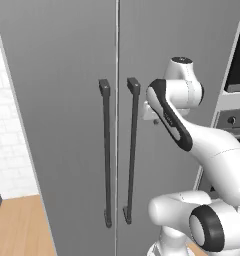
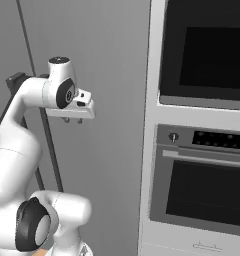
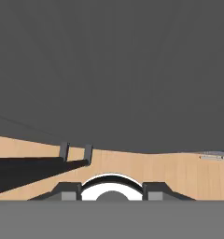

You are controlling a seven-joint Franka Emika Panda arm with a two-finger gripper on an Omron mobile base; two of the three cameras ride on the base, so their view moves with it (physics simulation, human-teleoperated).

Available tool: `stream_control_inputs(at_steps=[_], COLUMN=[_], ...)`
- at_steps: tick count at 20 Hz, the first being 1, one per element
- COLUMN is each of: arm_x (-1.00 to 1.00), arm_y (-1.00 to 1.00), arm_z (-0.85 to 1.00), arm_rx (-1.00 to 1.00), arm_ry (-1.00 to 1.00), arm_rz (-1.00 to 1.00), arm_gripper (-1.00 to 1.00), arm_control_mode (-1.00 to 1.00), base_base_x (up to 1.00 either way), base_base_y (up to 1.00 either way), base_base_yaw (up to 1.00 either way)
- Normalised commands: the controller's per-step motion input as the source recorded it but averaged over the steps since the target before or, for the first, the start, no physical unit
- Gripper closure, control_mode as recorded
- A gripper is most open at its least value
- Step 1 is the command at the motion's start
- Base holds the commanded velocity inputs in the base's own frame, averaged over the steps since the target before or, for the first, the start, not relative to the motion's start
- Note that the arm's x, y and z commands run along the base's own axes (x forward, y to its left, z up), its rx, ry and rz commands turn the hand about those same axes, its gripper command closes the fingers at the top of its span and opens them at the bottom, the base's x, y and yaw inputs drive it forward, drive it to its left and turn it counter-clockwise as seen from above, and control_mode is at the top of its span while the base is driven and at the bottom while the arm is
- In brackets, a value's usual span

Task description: Take the strawberry from the fridge and place it on top of the pancake, located on the dining counter.

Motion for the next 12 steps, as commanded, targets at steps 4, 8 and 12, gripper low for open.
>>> stream_control_inputs(at_steps=[4, 8, 12], arm_x=[-0.02, 0.00, 0.00], arm_y=[0.00, 0.00, 0.00], arm_z=[0.00, 0.00, 0.00], arm_rx=[0.00, 0.00, 0.00], arm_ry=[0.00, 0.00, 0.00], arm_rz=[0.00, 0.00, 0.00], arm_gripper=[-1.00, -1.00, -1.00], arm_control_mode=[1.00, 1.00, 1.00], base_base_x=[-0.24, -0.62, -0.73], base_base_y=[0.00, 0.07, 0.25], base_base_yaw=[-0.01, 0.00, -0.08])
